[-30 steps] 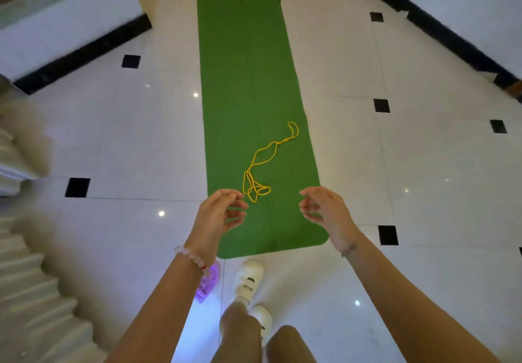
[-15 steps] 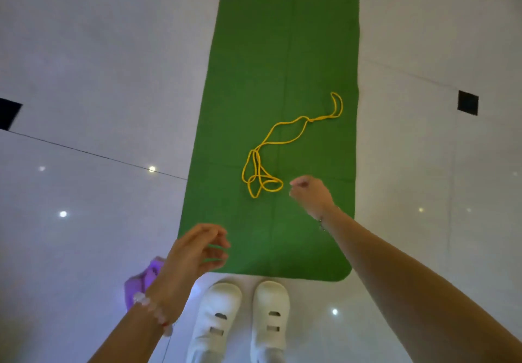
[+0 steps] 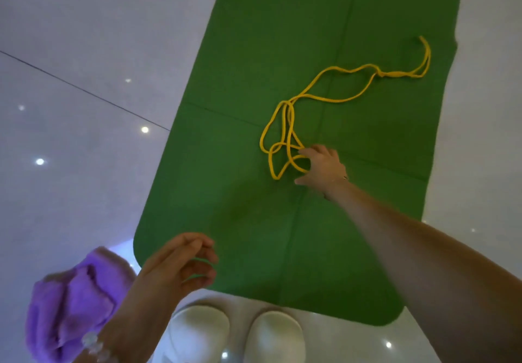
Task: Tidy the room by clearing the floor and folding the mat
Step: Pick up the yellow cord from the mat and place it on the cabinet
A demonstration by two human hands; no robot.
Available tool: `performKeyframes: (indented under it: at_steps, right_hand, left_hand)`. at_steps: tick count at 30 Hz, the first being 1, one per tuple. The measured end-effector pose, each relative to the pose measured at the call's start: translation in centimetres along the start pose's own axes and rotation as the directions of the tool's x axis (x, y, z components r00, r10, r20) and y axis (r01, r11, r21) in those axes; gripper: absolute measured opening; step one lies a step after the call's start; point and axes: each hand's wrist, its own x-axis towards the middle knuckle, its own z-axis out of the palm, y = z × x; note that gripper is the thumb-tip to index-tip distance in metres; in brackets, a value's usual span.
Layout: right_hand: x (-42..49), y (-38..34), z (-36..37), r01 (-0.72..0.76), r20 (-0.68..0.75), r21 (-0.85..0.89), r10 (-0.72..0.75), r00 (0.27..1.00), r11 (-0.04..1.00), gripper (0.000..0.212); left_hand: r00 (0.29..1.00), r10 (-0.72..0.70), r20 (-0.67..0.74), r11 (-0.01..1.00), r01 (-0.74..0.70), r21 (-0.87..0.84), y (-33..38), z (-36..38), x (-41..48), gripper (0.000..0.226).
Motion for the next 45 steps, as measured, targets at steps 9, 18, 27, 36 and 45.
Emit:
performKeyframes:
  at_steps: [9,18,27,36,45]
  right_hand:
    - [-2.8,-1.5,-4.4,0.021,-0.147,0.221,0.012,0.989,0.975,0.026]
    - [-12.6,-7.7,-21.3,0.111,-0.199,0.667,0.032,0.979,0.737,0.024]
    - [-29.8,-12.8,-38.7,0.169,-0.210,0.918,0.080,0.974,0.358,0.030]
    - [-45.7,-17.9,-52.0,0.176,-0.184,0.980,-0.094,0.978,-0.090,0.032]
    - [-57.5,-25.6,-54.0,0.107,-0.153,0.982,-0.322,0.934,-0.155,0.028]
  left_hand:
    - [0.996,0.050,-0.076,0.998,-0.053,-0.036,2.8,0.4,-5.1,0.024]
    - [0.987,0.110,-0.120,0.993,-0.105,0.050,12.1,4.8,-19.0,0.023]
    - [0.972,0.208,-0.107,0.978,-0.209,0.007,21.9,10.8,-36.5,0.021]
    - [0.946,0.324,-0.028,0.946,-0.323,0.025,28.8,12.5,-50.5,0.021]
    - [0.851,0.520,-0.074,0.850,-0.524,-0.059,33.8,10.8,-60.9,0.018]
